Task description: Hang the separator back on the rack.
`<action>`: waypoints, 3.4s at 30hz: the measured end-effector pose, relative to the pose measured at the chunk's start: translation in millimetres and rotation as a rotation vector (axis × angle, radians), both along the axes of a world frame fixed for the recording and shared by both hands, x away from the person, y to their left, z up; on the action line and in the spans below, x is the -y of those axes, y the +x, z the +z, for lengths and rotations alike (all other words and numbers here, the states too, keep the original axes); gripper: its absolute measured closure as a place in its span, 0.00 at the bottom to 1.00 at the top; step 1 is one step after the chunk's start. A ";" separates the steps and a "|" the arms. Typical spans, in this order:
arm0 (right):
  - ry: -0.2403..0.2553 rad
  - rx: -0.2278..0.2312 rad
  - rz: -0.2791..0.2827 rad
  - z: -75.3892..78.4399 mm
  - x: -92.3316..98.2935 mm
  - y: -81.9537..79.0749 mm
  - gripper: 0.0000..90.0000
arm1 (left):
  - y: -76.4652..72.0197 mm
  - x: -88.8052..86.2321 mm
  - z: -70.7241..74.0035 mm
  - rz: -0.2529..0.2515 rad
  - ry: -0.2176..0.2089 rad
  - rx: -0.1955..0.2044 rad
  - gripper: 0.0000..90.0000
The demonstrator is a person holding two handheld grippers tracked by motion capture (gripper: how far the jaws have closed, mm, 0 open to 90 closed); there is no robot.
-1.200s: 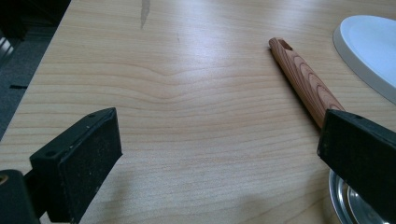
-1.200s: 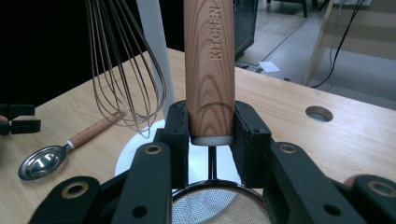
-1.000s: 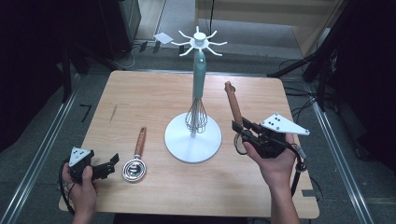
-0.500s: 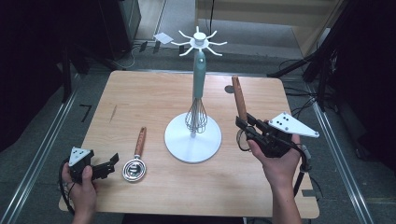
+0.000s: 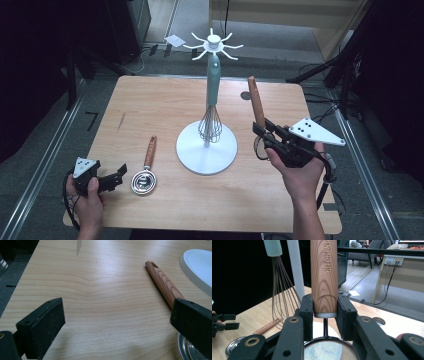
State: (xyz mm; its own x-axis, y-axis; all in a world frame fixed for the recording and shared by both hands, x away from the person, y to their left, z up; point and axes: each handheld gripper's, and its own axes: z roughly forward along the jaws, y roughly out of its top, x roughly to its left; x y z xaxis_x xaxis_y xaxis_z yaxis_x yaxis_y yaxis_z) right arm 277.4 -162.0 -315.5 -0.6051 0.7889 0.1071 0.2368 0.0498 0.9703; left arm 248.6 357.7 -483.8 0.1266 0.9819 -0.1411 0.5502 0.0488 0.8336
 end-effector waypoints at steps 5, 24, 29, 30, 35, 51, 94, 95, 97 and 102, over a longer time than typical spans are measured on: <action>-0.011 0.004 0.000 2.8 -0.6 -0.5 0.79 | -0.9 0.9 0.2 0.008 0.008 0.006 0.00; 0.044 0.057 0.033 21.3 -19.3 -3.5 0.79 | -2.1 3.0 0.4 -0.005 0.027 0.004 0.00; 0.044 0.061 0.028 19.6 -21.4 -1.1 0.79 | -1.6 3.5 0.3 -0.008 0.026 -0.001 0.00; 0.049 0.064 0.026 18.7 -21.7 -0.4 0.79 | -1.4 3.9 0.3 -0.007 0.029 -0.003 0.00; 0.058 0.055 0.036 17.7 -25.9 1.7 0.79 | -1.5 4.2 0.3 -0.007 0.032 -0.003 0.00; 0.111 0.113 0.017 32.9 -26.2 0.2 0.79 | -1.6 4.8 0.4 -0.018 0.042 -0.007 0.00; 0.087 0.140 0.046 22.8 -54.5 23.2 0.78 | -1.7 4.7 0.3 -0.024 0.042 -0.004 0.00; 0.084 0.138 0.046 22.9 -55.4 24.1 0.78 | -1.8 4.7 0.4 -0.025 0.042 -0.006 0.00; 0.075 0.134 0.040 23.3 -57.2 25.3 0.78 | -1.7 4.6 0.4 -0.025 0.041 -0.005 0.00; 0.065 0.125 0.039 22.5 -59.4 27.4 0.75 | -1.4 4.6 0.2 -0.024 0.038 -0.005 0.00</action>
State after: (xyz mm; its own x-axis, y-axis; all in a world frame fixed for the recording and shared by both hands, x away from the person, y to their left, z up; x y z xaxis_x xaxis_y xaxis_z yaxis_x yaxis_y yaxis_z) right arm 304.8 -102.6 -292.9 -0.6467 0.7587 0.0792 0.1126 -0.0078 0.9936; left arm 247.2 353.2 -483.6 0.1494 0.9833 -0.1042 0.5547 0.0039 0.8320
